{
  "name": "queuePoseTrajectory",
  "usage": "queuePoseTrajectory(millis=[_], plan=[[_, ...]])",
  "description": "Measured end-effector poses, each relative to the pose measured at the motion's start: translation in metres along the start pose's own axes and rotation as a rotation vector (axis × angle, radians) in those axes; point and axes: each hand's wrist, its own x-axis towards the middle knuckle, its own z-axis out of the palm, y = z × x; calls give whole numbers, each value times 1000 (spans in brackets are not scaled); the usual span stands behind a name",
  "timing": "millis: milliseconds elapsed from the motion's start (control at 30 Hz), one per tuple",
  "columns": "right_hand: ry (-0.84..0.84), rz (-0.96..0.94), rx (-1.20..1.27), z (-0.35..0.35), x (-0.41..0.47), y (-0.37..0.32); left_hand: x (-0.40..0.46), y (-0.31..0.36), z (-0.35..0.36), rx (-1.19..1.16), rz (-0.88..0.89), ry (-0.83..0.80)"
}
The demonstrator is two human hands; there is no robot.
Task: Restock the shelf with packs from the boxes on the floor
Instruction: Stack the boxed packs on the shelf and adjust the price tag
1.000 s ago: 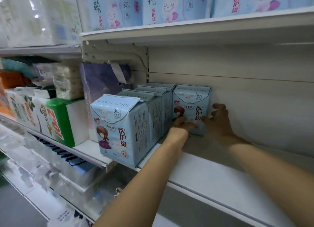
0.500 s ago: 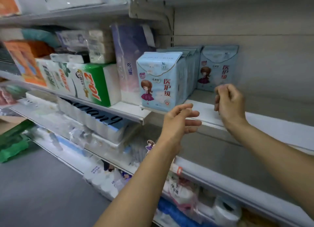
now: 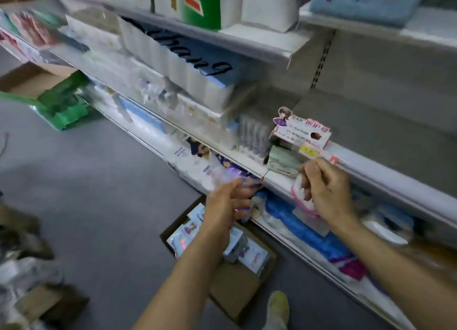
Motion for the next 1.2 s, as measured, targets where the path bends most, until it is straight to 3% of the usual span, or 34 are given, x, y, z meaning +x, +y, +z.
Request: queuePoseTrajectory(millis=[267, 600, 967, 1200], plan=[[-352, 461, -74, 77, -42, 183, 100, -150, -77, -87, -324, 229], [-594, 745, -229, 161, -49, 384, 215, -330, -117, -137, -590, 390], [-794, 853, -568, 196, -55, 584, 319, -481, -113, -111, -812, 328], [-860, 873, -575, 229, -62, 665, 370, -551, -110, -227, -853, 383]])
